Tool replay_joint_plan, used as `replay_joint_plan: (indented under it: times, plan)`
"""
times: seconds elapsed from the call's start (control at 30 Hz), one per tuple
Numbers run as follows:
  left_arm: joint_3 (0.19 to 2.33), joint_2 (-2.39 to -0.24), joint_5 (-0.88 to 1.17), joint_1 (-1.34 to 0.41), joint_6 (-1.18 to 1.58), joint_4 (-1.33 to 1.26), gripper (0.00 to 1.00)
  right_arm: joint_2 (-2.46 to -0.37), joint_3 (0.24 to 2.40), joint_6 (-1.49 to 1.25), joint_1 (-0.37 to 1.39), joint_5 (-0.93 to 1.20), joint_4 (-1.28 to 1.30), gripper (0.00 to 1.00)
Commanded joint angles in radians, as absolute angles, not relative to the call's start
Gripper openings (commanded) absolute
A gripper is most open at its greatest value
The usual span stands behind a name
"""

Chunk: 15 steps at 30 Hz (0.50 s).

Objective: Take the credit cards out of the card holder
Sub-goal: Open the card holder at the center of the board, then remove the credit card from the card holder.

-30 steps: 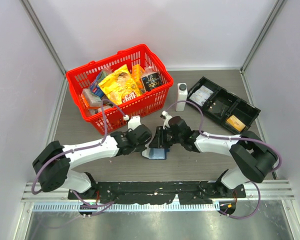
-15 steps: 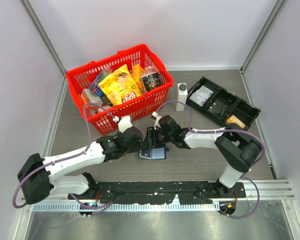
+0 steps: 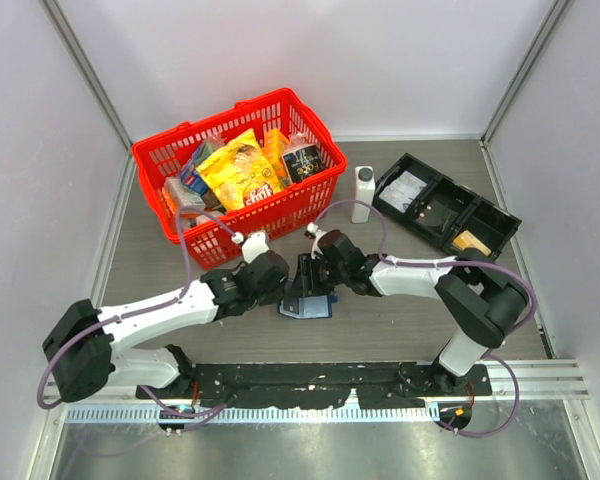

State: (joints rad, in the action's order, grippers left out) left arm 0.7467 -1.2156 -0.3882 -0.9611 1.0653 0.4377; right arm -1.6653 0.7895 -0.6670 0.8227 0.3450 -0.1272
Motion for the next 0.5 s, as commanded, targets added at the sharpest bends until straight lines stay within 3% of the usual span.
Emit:
replay_joint_plan:
  times: [0.0, 0.17, 0.47]
  plan:
    - [0.739, -1.268, -0.336, -0.908, 1.060, 0.335, 0.11, -1.583, 0.802, -0.632, 0.827, 0.252, -0.095, 0.42]
    - [0.736, -1.331, -0.275, -0.871, 1.051, 0.295, 0.05, -1.580, 0.775, -0.641, 0.827, 0.236, -0.109, 0.40]
    - [0.715, -1.388, -0.298, -0.856, 1.057, 0.328, 0.09, -1.611, 0.724, -0.667, 0.824, 0.224, -0.164, 0.35]
